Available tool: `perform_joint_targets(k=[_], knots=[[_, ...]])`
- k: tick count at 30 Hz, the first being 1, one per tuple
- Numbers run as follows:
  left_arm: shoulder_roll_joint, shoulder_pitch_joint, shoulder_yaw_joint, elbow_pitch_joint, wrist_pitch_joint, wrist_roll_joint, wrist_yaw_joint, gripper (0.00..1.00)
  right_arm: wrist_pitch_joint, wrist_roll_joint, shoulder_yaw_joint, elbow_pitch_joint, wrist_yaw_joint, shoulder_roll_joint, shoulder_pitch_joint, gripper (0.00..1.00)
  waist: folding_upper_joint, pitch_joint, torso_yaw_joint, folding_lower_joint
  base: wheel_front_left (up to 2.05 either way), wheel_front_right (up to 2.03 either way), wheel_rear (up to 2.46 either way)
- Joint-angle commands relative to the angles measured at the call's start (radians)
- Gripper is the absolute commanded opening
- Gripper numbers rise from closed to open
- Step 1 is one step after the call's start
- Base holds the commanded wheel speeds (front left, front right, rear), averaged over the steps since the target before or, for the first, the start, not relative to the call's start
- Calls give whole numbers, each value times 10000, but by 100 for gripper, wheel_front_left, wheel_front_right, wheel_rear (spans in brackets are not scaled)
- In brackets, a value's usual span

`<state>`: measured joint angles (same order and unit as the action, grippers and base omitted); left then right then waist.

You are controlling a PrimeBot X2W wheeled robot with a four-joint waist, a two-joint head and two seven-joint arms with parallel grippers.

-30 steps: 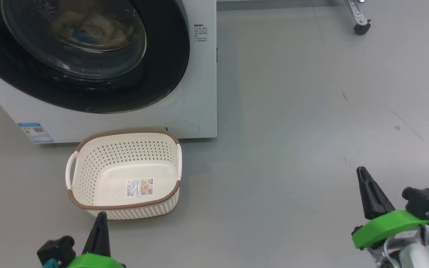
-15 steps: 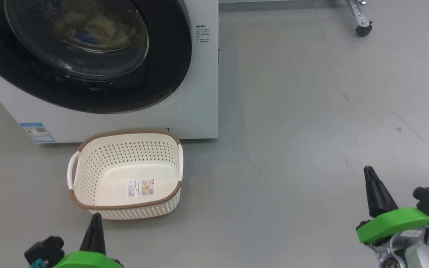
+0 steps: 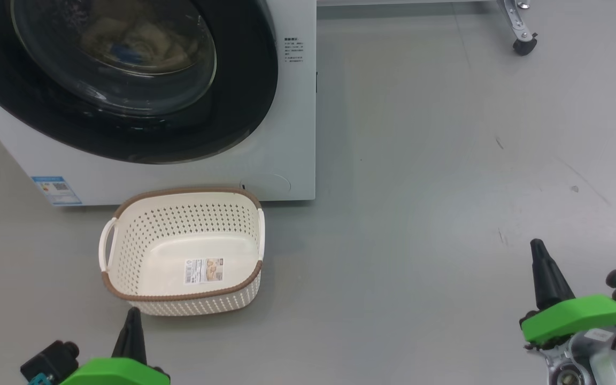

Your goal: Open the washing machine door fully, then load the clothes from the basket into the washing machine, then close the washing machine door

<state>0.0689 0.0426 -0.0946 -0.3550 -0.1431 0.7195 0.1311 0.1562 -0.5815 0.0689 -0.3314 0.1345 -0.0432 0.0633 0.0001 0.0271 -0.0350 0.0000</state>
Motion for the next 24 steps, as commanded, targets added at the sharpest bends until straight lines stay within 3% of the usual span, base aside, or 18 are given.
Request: perform_joint_targets(k=[1, 24], knots=[[56, 465, 256, 370, 43, 223, 0, 0, -94, -270, 29, 384, -12, -47, 446, 0, -1, -3, 5, 0, 0, 0, 0], [1, 516, 747, 573, 728, 2631, -1, 0, -814, -3033, 147, 517, -19, -53, 446, 0, -1, -69, 100, 0, 0, 0, 0]])
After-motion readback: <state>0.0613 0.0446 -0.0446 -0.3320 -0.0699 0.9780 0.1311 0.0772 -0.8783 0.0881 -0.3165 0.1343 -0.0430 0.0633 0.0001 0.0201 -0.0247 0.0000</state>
